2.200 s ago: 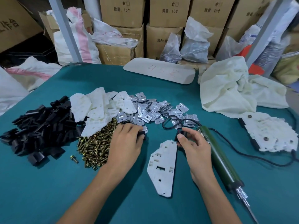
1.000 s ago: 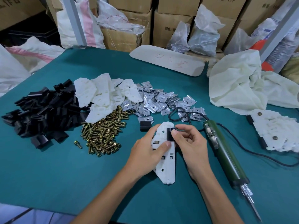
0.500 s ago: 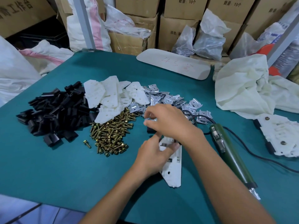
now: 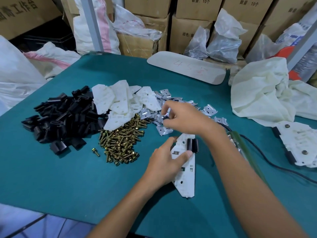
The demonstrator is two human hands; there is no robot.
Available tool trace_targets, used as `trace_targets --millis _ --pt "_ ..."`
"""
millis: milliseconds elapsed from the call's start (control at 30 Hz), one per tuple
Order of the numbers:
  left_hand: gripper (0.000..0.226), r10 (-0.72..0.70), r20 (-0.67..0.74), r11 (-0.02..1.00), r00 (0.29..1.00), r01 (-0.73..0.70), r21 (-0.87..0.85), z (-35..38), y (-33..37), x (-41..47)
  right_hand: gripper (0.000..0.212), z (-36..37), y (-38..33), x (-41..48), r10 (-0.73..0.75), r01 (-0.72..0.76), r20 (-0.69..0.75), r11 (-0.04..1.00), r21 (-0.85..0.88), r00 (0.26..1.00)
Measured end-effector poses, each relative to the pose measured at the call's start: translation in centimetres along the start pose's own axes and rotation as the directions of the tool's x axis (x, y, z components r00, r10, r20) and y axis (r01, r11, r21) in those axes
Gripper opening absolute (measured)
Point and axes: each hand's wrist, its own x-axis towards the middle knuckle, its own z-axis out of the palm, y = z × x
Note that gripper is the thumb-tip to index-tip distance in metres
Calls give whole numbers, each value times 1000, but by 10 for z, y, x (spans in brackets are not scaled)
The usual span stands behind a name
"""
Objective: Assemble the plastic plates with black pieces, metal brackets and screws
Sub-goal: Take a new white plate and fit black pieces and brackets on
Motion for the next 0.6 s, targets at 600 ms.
trace_targets --millis 600 --pt "32 -79 -158 875 984 -8 -483 -7 -4 4 34 77 47 -153 261 -152 52 380 912 964"
